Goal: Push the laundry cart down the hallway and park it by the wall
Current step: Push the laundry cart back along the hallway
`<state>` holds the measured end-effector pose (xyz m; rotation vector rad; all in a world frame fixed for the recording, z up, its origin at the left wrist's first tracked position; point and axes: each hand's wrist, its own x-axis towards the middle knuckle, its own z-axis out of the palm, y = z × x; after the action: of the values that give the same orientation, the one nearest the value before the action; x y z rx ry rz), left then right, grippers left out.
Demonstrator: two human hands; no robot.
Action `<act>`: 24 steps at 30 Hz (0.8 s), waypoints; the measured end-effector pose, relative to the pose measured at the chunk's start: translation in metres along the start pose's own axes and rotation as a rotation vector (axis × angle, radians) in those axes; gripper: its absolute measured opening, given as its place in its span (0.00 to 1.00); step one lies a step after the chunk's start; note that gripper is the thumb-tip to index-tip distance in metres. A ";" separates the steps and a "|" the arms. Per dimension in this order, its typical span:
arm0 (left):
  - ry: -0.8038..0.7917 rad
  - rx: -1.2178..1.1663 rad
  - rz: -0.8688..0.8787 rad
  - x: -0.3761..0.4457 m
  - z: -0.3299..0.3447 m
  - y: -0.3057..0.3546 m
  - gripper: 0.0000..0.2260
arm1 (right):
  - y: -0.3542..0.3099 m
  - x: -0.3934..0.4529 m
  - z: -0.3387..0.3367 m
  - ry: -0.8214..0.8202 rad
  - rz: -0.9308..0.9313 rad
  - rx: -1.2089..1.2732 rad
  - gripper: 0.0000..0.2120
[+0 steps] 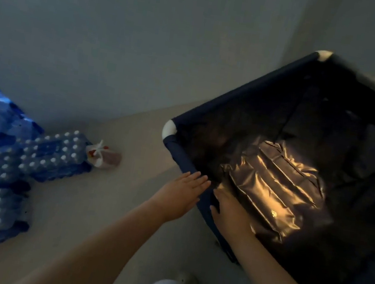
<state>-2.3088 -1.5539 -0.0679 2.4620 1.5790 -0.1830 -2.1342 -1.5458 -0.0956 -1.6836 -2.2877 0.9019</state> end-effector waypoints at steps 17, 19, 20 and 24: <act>-0.032 0.092 0.556 0.027 0.048 -0.013 0.24 | -0.004 -0.155 0.054 0.476 0.667 0.032 0.23; -0.033 0.096 0.551 0.027 0.049 -0.014 0.25 | -0.008 -0.165 0.058 0.480 0.685 -0.012 0.25; -0.028 0.087 0.543 0.027 0.050 -0.014 0.25 | -0.008 -0.168 0.059 0.479 0.699 -0.022 0.25; 0.006 0.072 0.518 0.035 0.055 -0.012 0.25 | 0.001 -0.170 0.054 0.473 0.729 -0.024 0.27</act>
<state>-2.3045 -1.5321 -0.1305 2.8253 0.8991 -0.1475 -2.0983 -1.7206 -0.1030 -2.4647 -1.3909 0.4755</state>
